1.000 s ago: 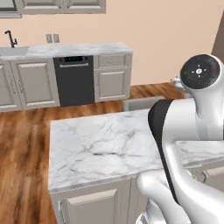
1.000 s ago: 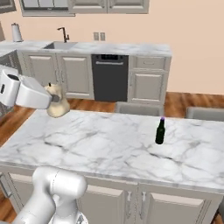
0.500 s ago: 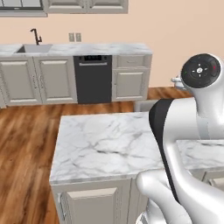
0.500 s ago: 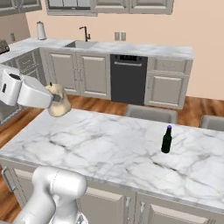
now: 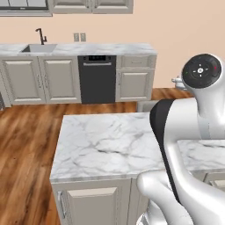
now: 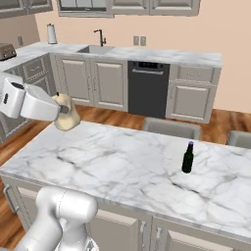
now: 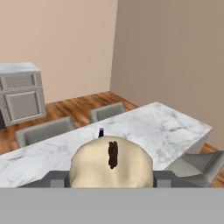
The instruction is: Get the candle and the beer from the cabinet and move them to the dining counter.
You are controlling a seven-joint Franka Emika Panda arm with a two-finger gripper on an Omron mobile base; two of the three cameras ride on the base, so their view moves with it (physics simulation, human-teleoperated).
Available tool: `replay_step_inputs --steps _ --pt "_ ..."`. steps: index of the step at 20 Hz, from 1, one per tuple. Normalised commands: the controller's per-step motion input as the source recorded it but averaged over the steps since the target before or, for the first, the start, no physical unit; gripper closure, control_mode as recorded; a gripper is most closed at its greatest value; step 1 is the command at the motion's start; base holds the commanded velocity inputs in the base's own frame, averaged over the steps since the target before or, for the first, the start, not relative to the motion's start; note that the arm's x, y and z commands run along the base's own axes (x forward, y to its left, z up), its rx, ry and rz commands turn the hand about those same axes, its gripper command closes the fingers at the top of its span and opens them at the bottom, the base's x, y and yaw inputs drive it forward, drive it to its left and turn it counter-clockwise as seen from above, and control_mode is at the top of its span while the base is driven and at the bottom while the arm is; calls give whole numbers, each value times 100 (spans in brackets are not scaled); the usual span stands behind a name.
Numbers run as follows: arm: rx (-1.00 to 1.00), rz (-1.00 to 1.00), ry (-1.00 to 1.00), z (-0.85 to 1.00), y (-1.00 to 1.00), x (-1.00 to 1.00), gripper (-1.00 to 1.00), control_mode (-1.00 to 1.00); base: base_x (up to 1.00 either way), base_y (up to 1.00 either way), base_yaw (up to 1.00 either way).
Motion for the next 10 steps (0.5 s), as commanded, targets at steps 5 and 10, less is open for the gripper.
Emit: replay_step_inputs --steps 5,10 --pt "0 0 0 0 0 0 100 100 65 -54 -2" --pt "0 0 0 0 0 0 100 100 64 -15 -4"
